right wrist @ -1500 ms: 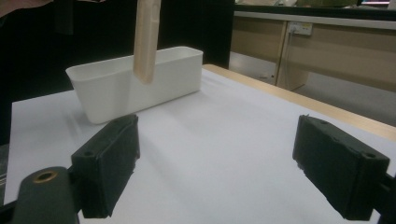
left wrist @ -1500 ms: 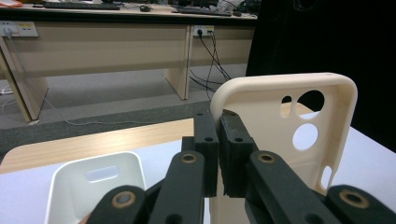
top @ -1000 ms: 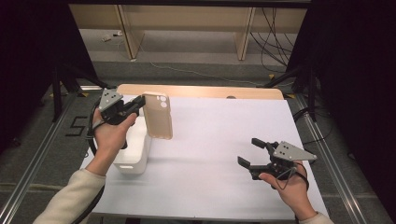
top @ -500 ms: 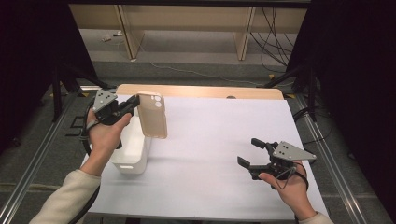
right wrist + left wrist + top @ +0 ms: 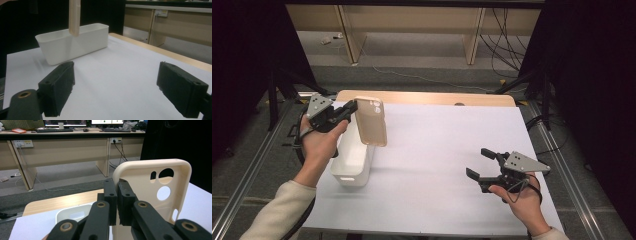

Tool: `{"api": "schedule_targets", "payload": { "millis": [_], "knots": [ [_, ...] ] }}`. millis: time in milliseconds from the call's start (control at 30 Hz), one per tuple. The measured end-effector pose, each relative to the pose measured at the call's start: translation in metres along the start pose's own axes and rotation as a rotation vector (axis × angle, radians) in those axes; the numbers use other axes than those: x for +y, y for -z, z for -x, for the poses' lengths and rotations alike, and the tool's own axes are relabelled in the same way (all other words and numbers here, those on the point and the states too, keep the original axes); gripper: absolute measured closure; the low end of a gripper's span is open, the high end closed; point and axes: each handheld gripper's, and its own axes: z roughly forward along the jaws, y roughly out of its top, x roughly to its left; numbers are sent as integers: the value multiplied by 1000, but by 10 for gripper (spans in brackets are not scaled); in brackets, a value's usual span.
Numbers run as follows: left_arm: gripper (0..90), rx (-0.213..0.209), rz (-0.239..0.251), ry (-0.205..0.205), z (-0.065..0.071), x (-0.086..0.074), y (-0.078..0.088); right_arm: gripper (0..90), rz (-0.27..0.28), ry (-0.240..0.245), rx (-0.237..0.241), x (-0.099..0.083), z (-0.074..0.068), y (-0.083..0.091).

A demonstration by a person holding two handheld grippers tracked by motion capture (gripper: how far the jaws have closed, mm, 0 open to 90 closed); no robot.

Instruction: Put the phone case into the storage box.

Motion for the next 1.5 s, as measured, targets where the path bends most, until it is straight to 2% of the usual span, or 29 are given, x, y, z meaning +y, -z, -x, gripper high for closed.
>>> {"api": "schedule_targets", "payload": {
  "millis": [33, 267, 333, 400, 533, 567, 600, 667, 700, 767, 833, 867, 900, 967, 1000, 1033, 1067, 1100, 1133, 1167, 1200, 1267, 1500],
  "knots": [
    [865, -1, -5, 53, 3, -1, 0, 161, -2, -1, 1, 0, 0, 0],
    [866, 8, -8, 35, -3, 0, 1, 162, 9, -3, -1, 0, 0, 0],
    [866, 9, -4, 30, -4, 0, 1, 162, -7, -30, 7, 0, -1, 0],
    [866, 10, -6, 33, -5, 0, 1, 162, -7, -31, 7, 0, -1, 0],
    [866, 16, -5, 32, -6, 1, 1, 162, 13, -31, -10, -1, -2, -1],
    [866, 17, -5, 31, -7, 1, 1, 162, 9, -34, -6, 0, -2, 0],
    [866, 18, -5, 34, -7, 1, 1, 162, -36, -30, 15, 1, -1, 2],
    [866, 20, -5, 30, -8, 2, 2, 162, -26, -34, 14, 0, -1, 2],
    [866, 22, -4, 32, -9, 2, 2, 162, -4, -34, 13, 0, -1, 1],
    [866, 24, -3, 33, -11, 2, 2, 162, -8, -28, 3, 0, -1, 1],
    [866, 27, -4, 31, -12, 2, 3, 162, -32, -30, 13, 1, -1, 2],
    [866, 29, -2, 31, -13, 2, 3, 162, -3, -35, 12, 0, -1, 0],
    [866, 31, -2, 30, -14, 2, 3, 162, -8, -5, 4, 1, 0, 1],
    [866, 34, 1, 32, -15, 2, 3, 162, 6, -17, 6, 0, 0, 0],
    [866, 36, 0, 31, -15, 2, 3, 162, 4, -25, 7, 0, -1, 0],
    [866, 36, -1, 29, -16, 2, 3, 162, -26, -31, 10, 0, -1, 2],
    [866, 36, -1, 28, -17, 2, 3, 162, -20, -20, 6, 0, -1, 1],
    [865, 37, -1, 26, -17, 2, 3, 162, 28, -7, -17, -1, -1, -1],
    [866, 37, 0, 25, -18, 2, 3, 162, 26, -13, -14, -1, -1, -1],
    [866, 38, 1, 26, -18, 2, 3, 162, -9, -6, 2, 0, 0, 1],
    [866, 40, -1, 25, -18, 2, 3, 162, -24, -27, 10, 0, -1, 2],
    [866, 42, -1, 25, -19, 2, 3, 162, -2, -36, 10, 0, -2, 0],
    [866, 46, -1, 21, -22, 3, 3, 162, -4, -28, 1, 0, -1, 1]
  ]
}}
